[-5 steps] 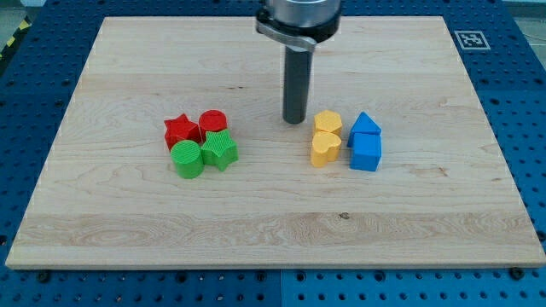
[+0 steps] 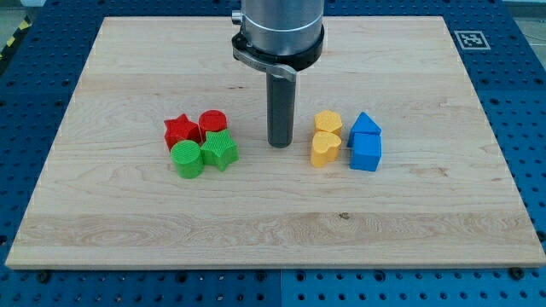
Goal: Separate the yellow heart from the yellow hexagon
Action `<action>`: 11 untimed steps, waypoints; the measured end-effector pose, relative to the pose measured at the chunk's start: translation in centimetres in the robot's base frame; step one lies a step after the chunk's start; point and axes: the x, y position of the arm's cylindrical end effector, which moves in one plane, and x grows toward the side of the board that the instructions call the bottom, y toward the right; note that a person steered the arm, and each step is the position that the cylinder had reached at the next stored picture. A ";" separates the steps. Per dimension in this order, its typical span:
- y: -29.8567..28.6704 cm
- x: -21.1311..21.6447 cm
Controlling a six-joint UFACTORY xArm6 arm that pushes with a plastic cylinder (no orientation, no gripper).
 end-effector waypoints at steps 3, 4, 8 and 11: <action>4.8 2.0; 5.0 2.6; 7.1 3.3; 11.5 5.9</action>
